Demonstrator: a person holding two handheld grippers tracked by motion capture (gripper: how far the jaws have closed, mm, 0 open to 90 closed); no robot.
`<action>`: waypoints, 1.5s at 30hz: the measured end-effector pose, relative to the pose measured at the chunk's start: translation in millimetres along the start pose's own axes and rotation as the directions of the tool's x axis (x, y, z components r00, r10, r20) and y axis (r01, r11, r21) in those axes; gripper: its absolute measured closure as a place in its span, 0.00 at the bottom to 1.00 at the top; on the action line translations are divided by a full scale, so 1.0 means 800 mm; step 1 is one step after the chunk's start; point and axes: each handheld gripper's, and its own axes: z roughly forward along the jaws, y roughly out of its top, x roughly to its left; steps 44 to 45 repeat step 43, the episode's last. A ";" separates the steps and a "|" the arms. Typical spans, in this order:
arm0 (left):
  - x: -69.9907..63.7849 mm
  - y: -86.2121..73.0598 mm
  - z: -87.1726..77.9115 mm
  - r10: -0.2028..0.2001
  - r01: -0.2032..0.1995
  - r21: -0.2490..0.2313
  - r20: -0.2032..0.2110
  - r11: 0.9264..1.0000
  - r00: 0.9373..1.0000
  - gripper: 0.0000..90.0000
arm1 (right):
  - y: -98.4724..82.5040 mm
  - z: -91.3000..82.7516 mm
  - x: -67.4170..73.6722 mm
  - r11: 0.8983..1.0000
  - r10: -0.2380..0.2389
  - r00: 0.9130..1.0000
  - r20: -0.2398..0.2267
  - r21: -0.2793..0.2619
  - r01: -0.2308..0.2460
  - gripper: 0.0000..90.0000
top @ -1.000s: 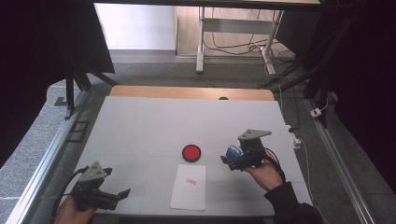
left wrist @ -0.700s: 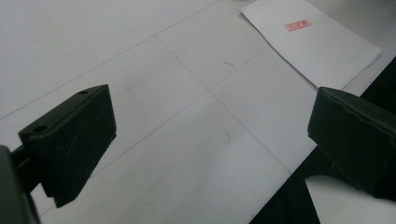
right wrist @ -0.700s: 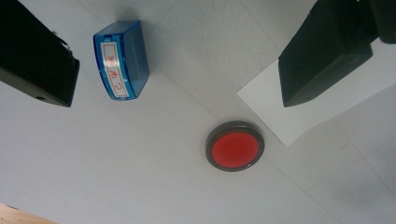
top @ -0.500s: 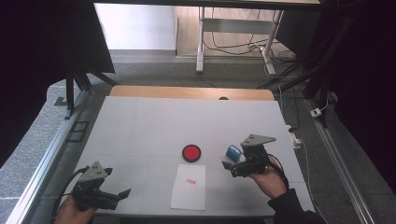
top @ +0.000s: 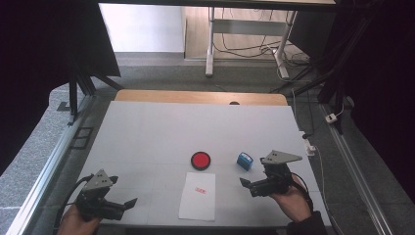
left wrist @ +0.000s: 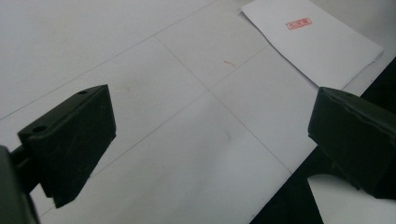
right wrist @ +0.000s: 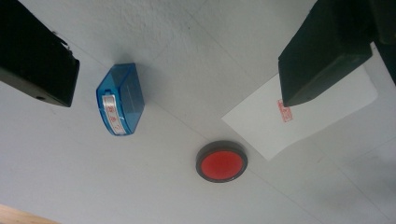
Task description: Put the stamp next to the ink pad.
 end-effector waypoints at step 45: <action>0.006 -0.001 -0.003 -0.045 0.046 -0.014 0.018 0.999 0.999 0.00 | -0.081 -0.068 -0.009 0.990 0.136 0.985 0.104 0.035 -0.140 0.00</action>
